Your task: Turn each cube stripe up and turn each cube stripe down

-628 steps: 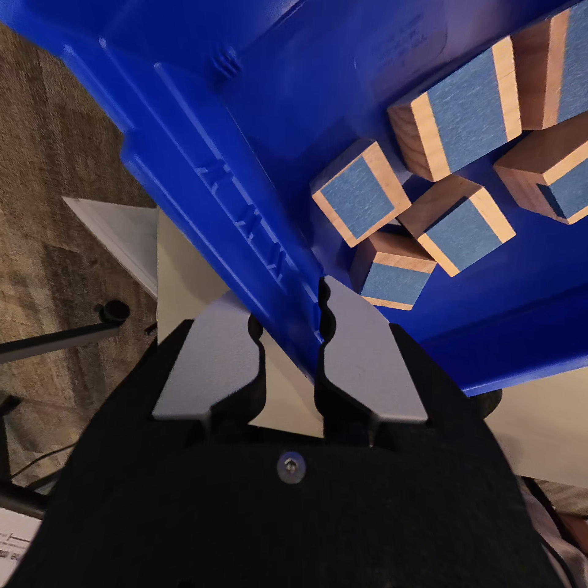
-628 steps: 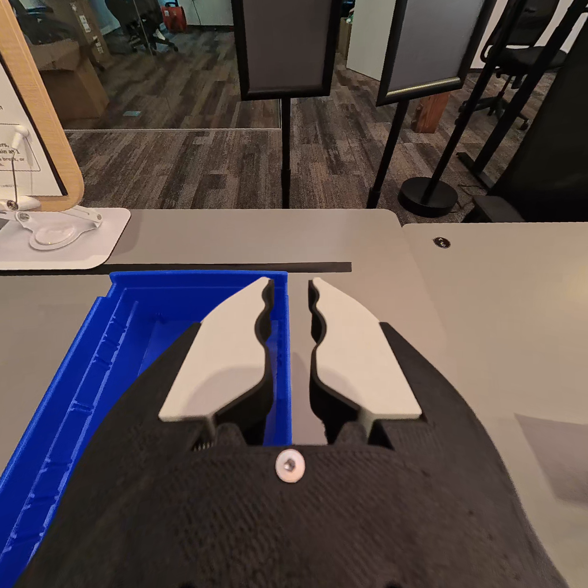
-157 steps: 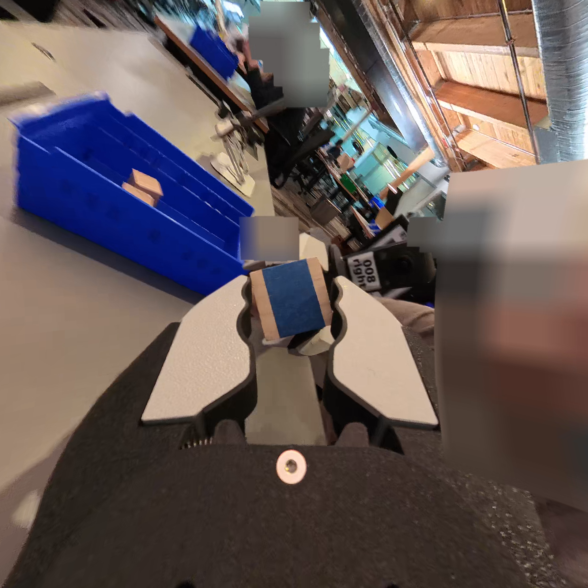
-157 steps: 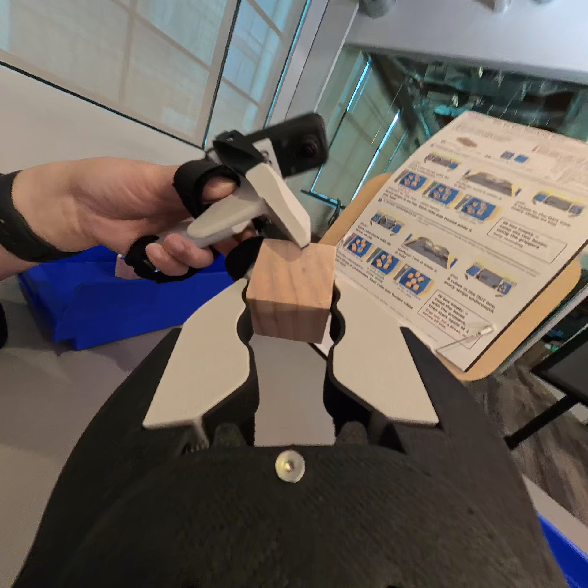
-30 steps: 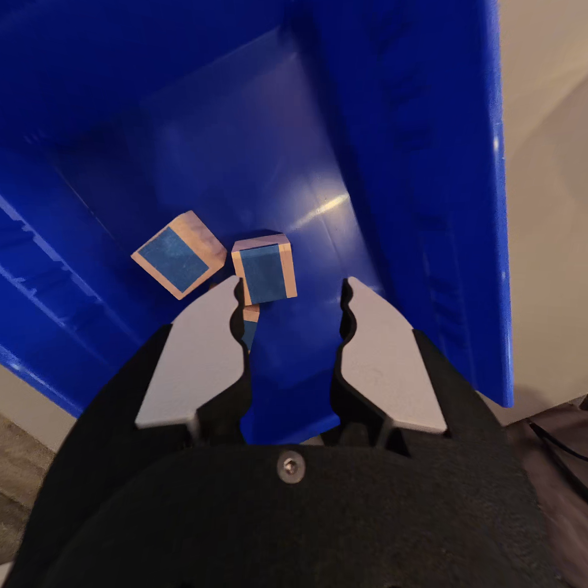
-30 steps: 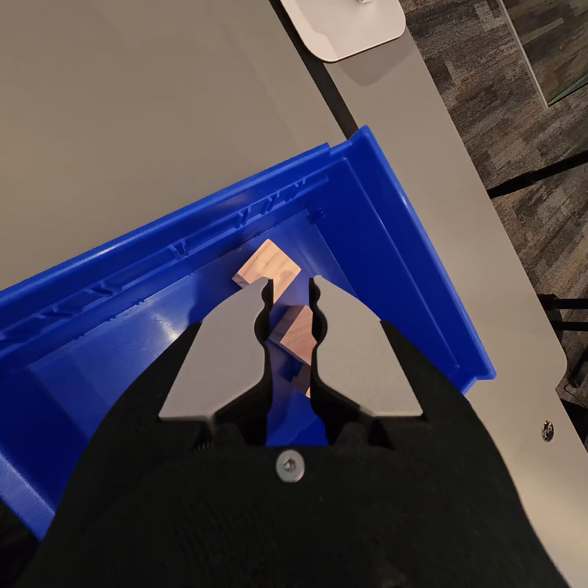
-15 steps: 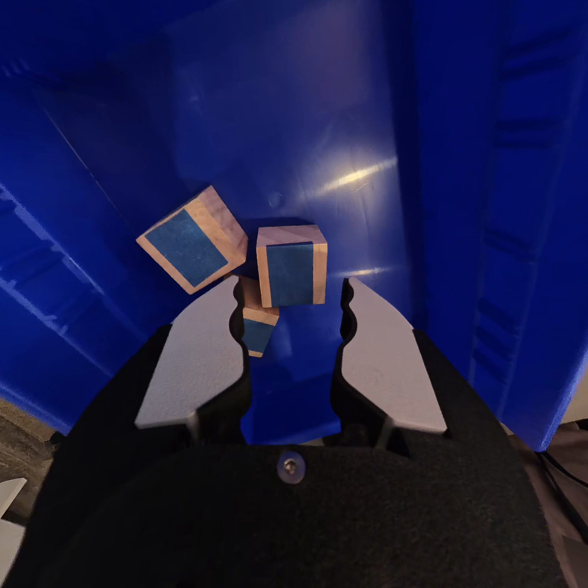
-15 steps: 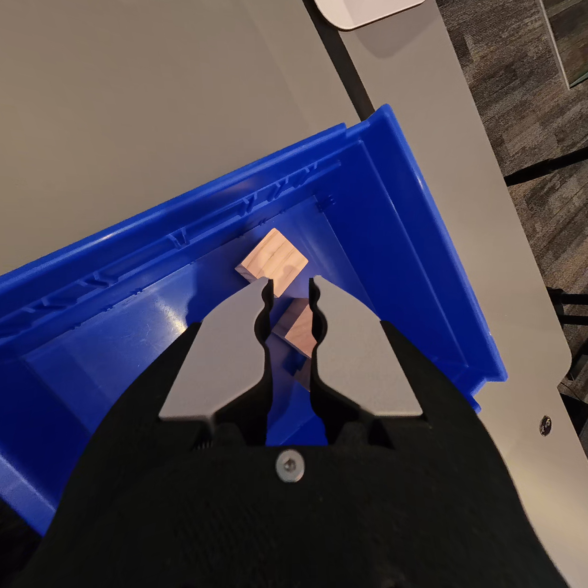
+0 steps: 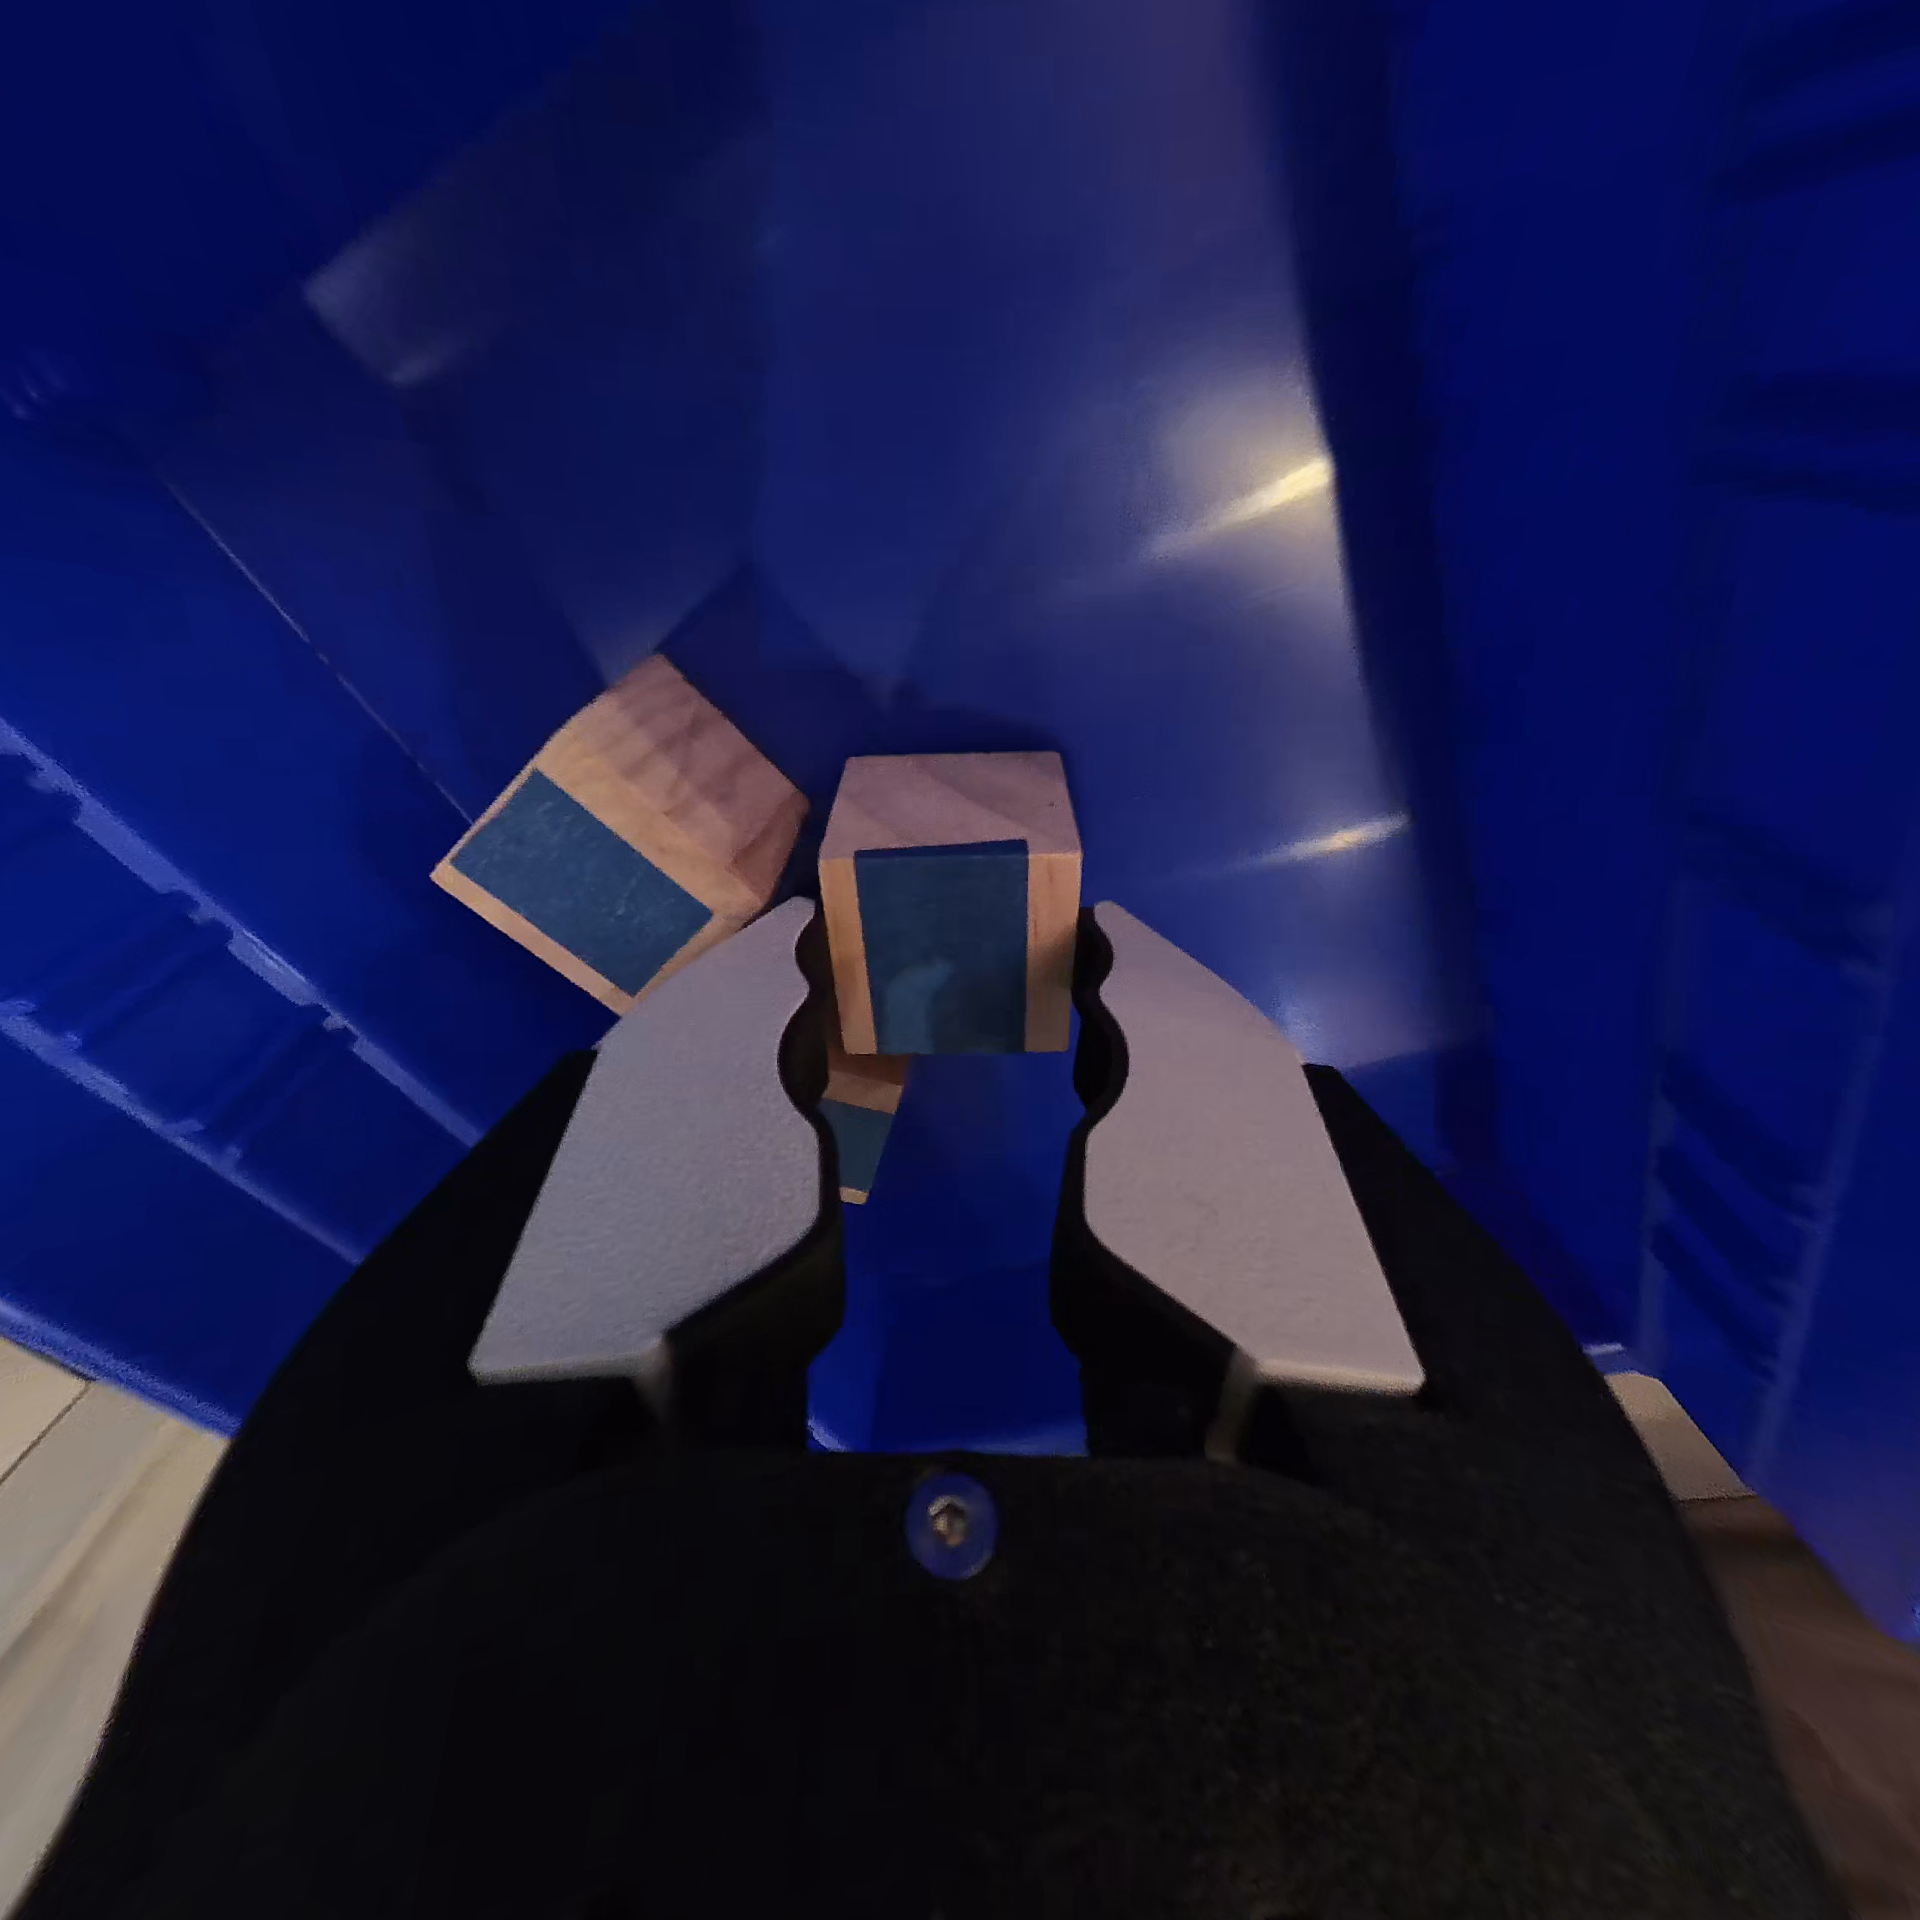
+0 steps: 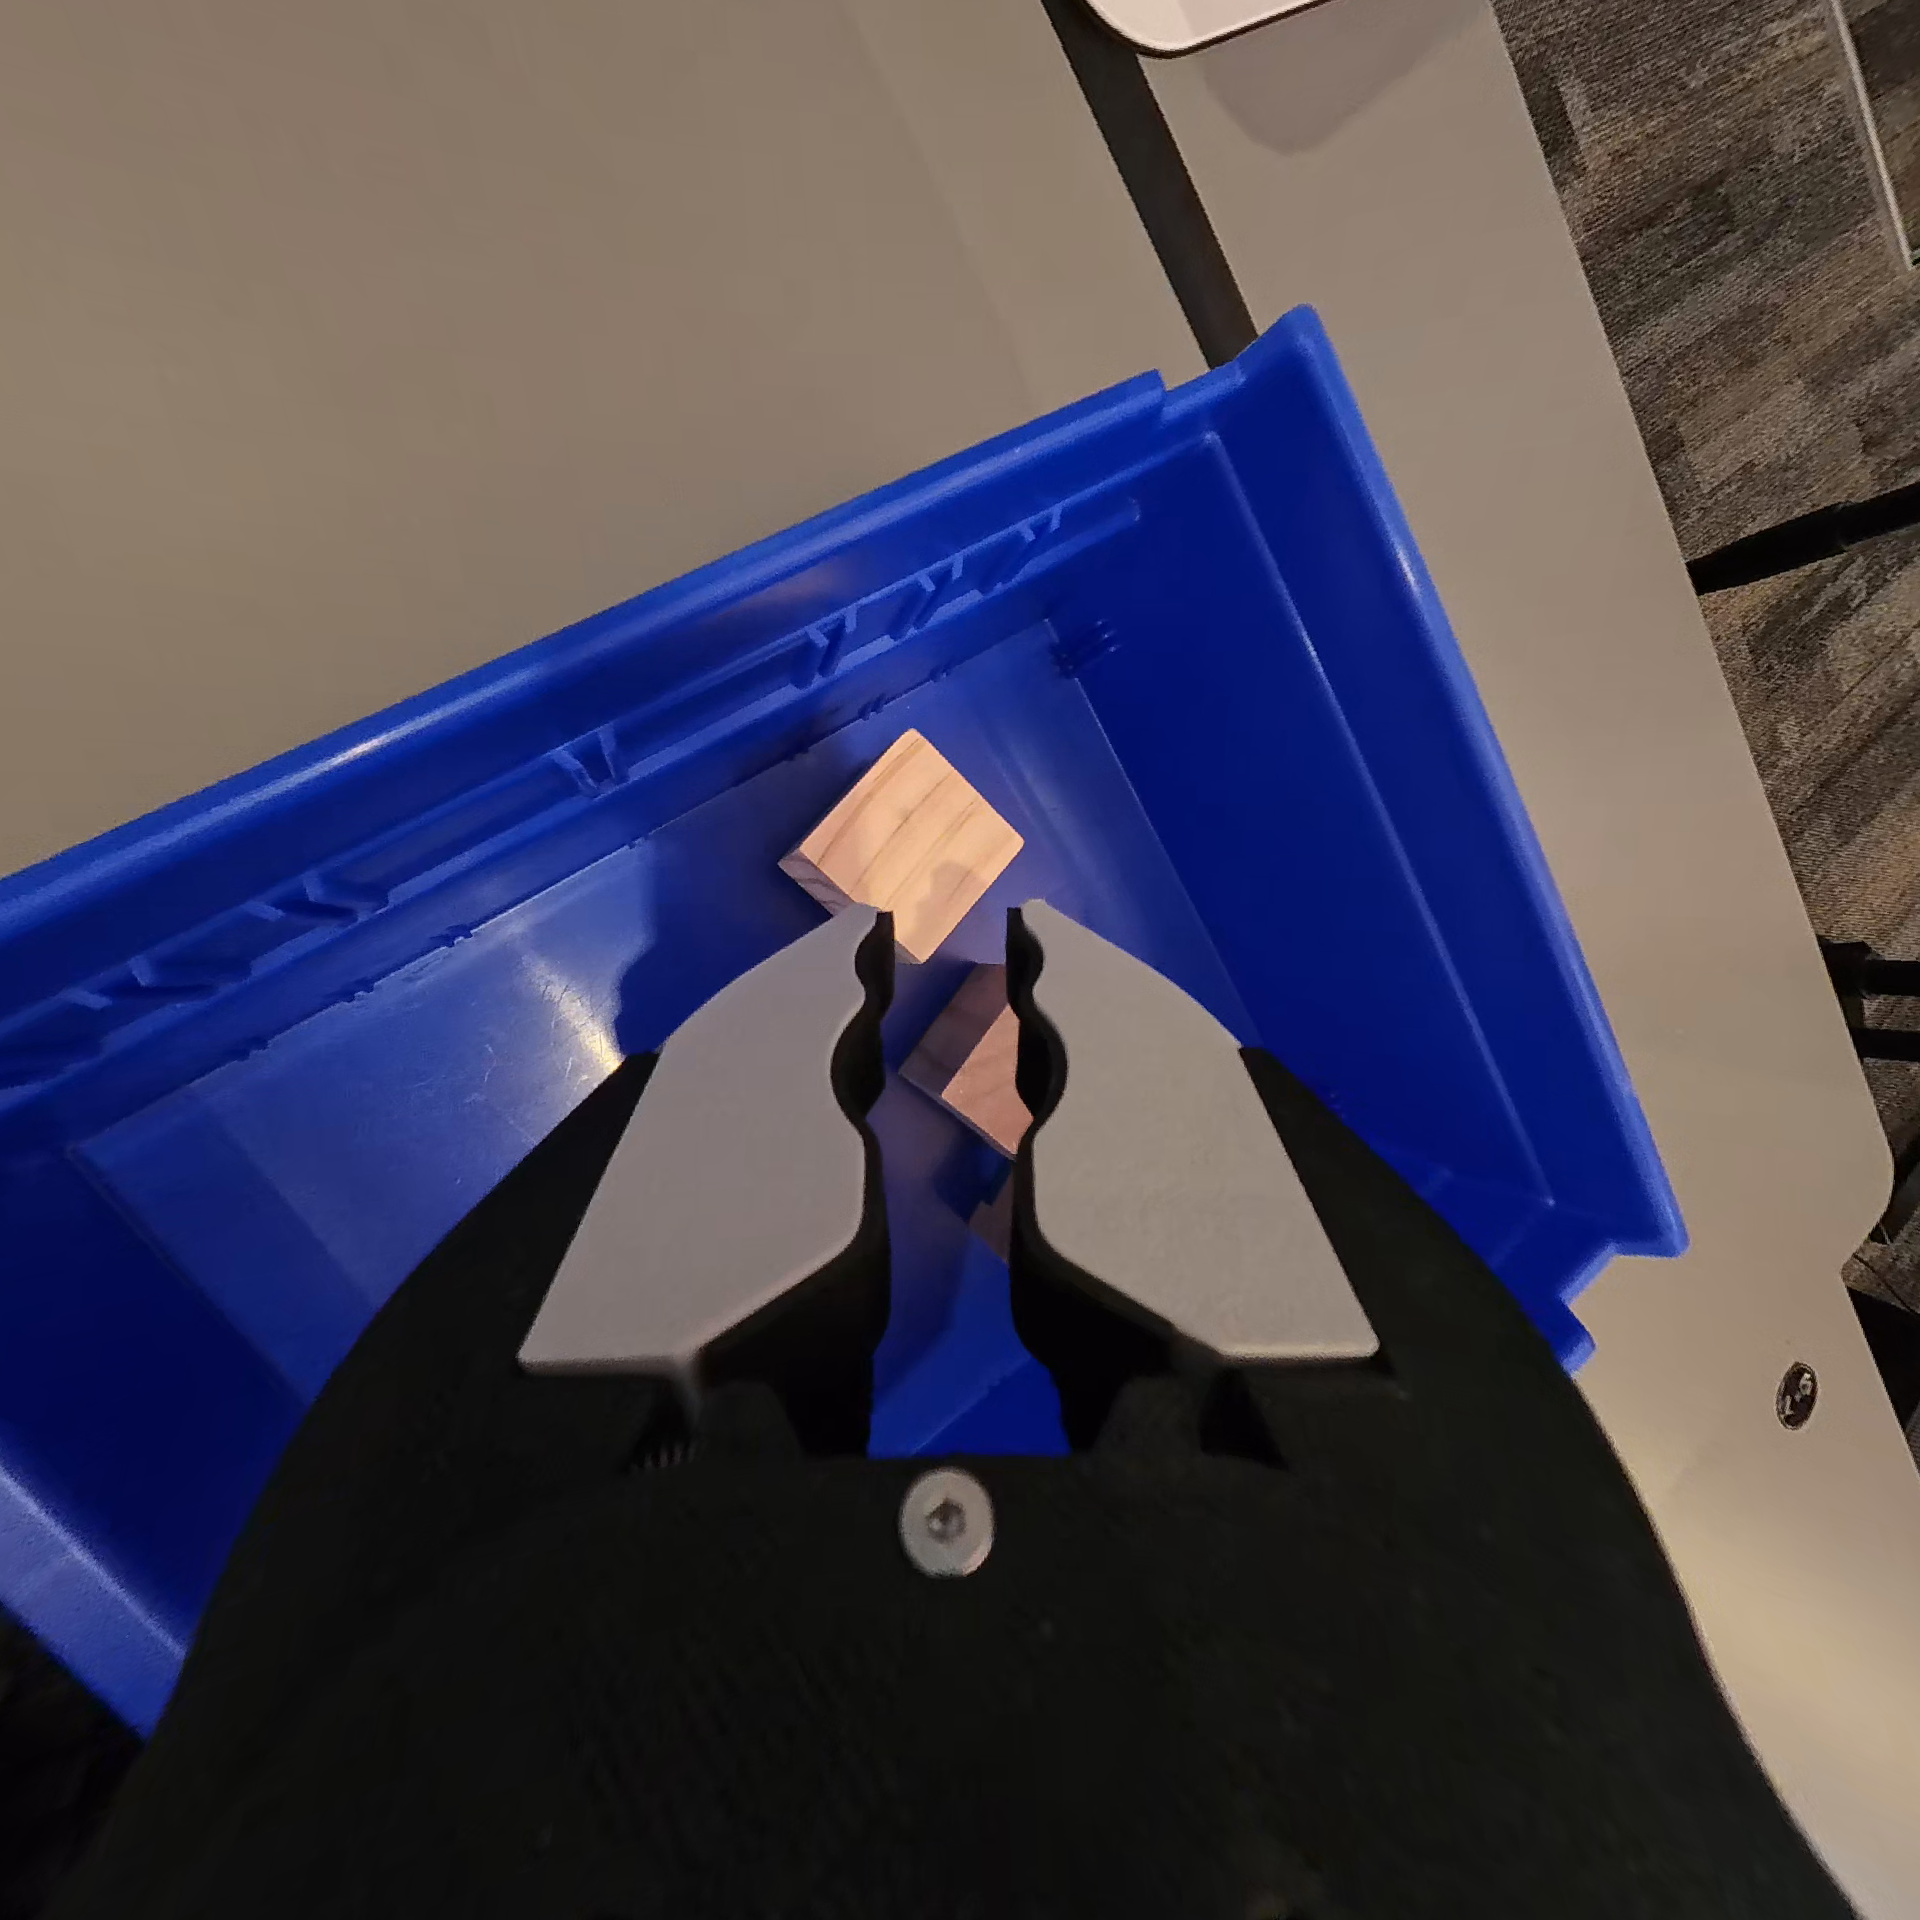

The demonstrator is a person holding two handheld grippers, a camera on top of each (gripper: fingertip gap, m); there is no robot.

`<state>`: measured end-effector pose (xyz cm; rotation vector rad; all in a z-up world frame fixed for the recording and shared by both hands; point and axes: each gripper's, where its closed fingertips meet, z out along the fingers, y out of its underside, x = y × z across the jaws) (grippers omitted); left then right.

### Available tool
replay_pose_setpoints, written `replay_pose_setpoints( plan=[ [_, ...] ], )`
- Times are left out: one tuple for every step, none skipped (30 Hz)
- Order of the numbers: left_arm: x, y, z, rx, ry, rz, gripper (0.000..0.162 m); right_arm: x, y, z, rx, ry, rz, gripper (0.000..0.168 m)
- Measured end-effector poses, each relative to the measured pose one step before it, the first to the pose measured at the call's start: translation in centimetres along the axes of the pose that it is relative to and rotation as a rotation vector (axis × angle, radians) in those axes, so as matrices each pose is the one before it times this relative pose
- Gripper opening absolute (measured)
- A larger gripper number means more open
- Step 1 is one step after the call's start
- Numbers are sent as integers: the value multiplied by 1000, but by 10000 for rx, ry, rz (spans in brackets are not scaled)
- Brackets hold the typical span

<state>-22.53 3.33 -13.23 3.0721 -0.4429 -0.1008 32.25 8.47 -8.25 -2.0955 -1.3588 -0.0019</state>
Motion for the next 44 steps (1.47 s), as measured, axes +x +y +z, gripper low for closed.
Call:
replay_pose_setpoints(
  plan=[
    [241,-202,-576,251,45,88,45,71,-27,-78,15,42,-3,22],
    [240,-196,-873,356,64,99,45,191,-28,-133,11,117,-7,22],
    [175,-131,-1163,431,14,80,45,362,-33,-214,-13,215,24,21],
    [175,-127,-1435,534,27,76,45,509,-99,-294,1,305,50,21],
    [402,-348,-1685,742,178,158,45,809,-254,-423,64,485,86,21],
    [722,-580,-1893,933,383,218,45,1112,-446,-585,128,657,167,20],
    [969,-838,-2038,1062,504,263,45,1116,-763,-722,266,675,184,20],
    [1152,-1084,-2066,1144,539,320,45,1116,-1138,-875,433,744,138,21],
    [1500,-1245,-1952,1146,672,379,44,1077,-1459,-968,549,794,90,21],
    [2025,-1305,-1695,1073,948,478,44,715,-1689,-971,582,643,58,21],
    [2464,-1325,-1306,971,1187,513,44,329,-1957,-934,674,505,49,23],
    [2627,-1303,-800,828,1306,465,44,-419,-2336,-859,875,165,34,27],
    [2445,-1194,-306,676,1263,340,44,-1332,-2714,-747,1090,-269,58,34],
    [2011,-988,145,511,1105,158,44,-2108,-2920,-546,1207,-599,45,46],
    [1542,-691,523,305,932,17,44,-2693,-2945,-301,1265,-804,0,53],
    [1131,-379,801,128,783,-16,44,-3035,-2782,30,1210,-921,23,54],
    [911,-136,1024,-7,724,5,44,-2888,-2357,426,1004,-775,5,56],
    [758,3,1149,-89,708,-28,44,-2390,-1797,694,724,-439,-104,58],
    [598,-35,1208,-66,660,-59,44,-1953,-1340,707,496,-172,-410,61],
    [476,10,1230,-87,595,-37,44,-1622,-1059,523,341,-19,-694,62],
    [274,77,1224,-115,496,-61,44,-1232,-962,295,264,114,-795,62],
    [67,165,1179,-152,399,-126,44,-946,-1053,65,359,145,-641,62],
    [-9,137,1069,-103,357,-106,44,-798,-956,-13,325,23,-373,63],
    [37,182,949,-107,386,-133,44,-427,-742,-4,181,84,-147,63],
    [-46,203,861,-117,343,-194,44,-233,-530,31,101,79,-40,64],
    [-183,172,761,-85,237,-161,44,-17,-323,49,4,155,-28,66],
    [-163,149,702,-69,220,-89,44,-17,-154,46,-29,102,-87,66],
    [-262,112,632,-54,135,-94,44,-47,67,50,-99,58,-142,66],
    [-252,152,602,-75,134,-84,44,95,235,75,-171,130,-171,66],
    [5,70,532,-56,267,3,44,-20,275,102,-144,14,-146,65],
    [101,-66,449,36,280,23,44,-65,382,126,-180,-42,-35,64],
    [30,69,391,-63,172,-75,44,42,418,134,-182,20,48,62],
    [-33,36,306,-33,49,-15,44,-217,245,71,-68,-151,67,61],
    [-21,-117,171,80,-21,114,44,-354,25,-59,48,-204,60,51],
    [126,-68,76,34,68,59,44,38,-217,-117,181,107,3,51],
    [177,-15,38,-8,81,-21,44,34,-150,-67,97,92,-29,50],
    [33,-59,23,33,-64,75,44,60,8,-2,-33,79,-50,50],
    [-12,-24,-15,-7,-111,91,44,56,32,6,-31,79,-88,50],
    [-25,-164,-90,68,-125,126,44,317,-7,-70,19,297,-89,47],
    [15,-287,-151,178,-98,162,44,330,-49,-66,71,269,-32,45],
    [12,-47,-75,-2,-82,104,44,45,50,29,-8,-7,71,45],
    [-59,-30,-8,10,-106,89,44,28,95,29,-39,-38,123,45],
    [0,-38,21,28,-45,24,44,61,19,-24,31,2,118,45],
    [29,-116,16,79,19,-20,44,210,-64,-60,82,137,78,45]
  ],
)
